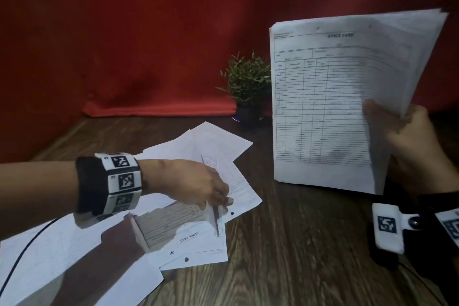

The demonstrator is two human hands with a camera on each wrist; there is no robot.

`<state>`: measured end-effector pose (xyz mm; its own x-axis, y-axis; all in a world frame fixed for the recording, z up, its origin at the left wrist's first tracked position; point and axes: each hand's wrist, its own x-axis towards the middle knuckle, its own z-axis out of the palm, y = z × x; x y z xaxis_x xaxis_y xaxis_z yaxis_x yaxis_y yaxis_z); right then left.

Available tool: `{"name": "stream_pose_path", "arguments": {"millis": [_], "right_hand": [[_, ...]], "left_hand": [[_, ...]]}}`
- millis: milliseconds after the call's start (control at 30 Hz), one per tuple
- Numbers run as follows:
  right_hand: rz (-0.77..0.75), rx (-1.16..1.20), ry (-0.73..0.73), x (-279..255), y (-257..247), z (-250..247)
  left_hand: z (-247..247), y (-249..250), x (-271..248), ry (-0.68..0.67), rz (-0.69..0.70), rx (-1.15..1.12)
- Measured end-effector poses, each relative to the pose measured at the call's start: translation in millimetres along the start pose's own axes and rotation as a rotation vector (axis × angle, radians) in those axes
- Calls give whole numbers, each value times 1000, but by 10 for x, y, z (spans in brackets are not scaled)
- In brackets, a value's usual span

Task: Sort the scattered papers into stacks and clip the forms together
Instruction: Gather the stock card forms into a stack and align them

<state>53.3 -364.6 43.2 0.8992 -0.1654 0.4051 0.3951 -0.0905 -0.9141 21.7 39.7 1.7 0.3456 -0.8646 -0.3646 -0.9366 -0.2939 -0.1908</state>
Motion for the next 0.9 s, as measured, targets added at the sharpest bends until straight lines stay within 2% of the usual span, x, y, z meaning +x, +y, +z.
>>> {"name": "stream_pose_path", "arguments": {"millis": [167, 267, 367, 467, 567, 667, 733, 833, 900], "right_hand": [[14, -10, -12, 0, -19, -1], [17, -3, -5, 4, -19, 1], [4, 15, -23, 0, -25, 6], [0, 16, -26, 3, -22, 4], [-8, 17, -35, 5, -11, 4], [-11, 10, -42, 10, -10, -1], [-4, 5, -37, 22, -13, -20], [23, 9, -30, 52, -15, -19], [34, 20, -27, 66, -3, -12]], "left_hand": [[31, 15, -4, -96, -110, -92], [-14, 22, 3, -99, -130, -109], [-125, 20, 37, -83, -86, 5], [-354, -108, 123, -92, -115, 124], [-474, -291, 271, -33, -130, 264], [-416, -382, 483, -131, -203, 313], [-348, -395, 624, -217, -257, 281], [-278, -420, 716, -256, -334, 125], [-261, -445, 730, -275, -346, 100]]}}
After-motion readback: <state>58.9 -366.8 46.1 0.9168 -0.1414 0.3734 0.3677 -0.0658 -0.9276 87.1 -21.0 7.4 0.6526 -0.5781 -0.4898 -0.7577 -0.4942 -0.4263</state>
